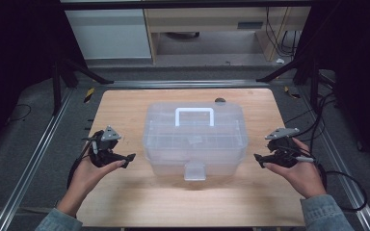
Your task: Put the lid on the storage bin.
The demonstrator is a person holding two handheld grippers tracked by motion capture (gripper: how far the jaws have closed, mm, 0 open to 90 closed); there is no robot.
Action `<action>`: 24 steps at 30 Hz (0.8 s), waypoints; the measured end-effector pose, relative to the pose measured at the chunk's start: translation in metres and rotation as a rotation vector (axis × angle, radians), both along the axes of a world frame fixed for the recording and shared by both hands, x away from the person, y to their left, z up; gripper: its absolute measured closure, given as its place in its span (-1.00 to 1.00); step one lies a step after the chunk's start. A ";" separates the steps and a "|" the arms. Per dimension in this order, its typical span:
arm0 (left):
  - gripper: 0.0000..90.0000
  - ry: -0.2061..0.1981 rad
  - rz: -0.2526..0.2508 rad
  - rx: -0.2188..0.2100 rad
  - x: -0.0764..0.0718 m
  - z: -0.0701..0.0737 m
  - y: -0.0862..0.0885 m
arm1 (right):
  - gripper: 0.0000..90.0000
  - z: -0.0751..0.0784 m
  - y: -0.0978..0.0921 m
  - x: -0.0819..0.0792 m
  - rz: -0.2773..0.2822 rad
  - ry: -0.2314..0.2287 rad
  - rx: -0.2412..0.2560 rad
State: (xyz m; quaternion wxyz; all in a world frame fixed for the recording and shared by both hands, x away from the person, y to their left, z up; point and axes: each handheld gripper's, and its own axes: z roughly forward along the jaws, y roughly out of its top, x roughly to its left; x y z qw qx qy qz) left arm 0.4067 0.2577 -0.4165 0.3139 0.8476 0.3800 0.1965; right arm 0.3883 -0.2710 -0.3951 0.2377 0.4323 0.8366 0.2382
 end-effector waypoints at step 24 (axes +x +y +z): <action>-0.89 0.077 0.128 -0.002 0.053 -0.056 0.026 | -0.28 -0.065 -0.029 0.062 -0.149 0.032 -0.009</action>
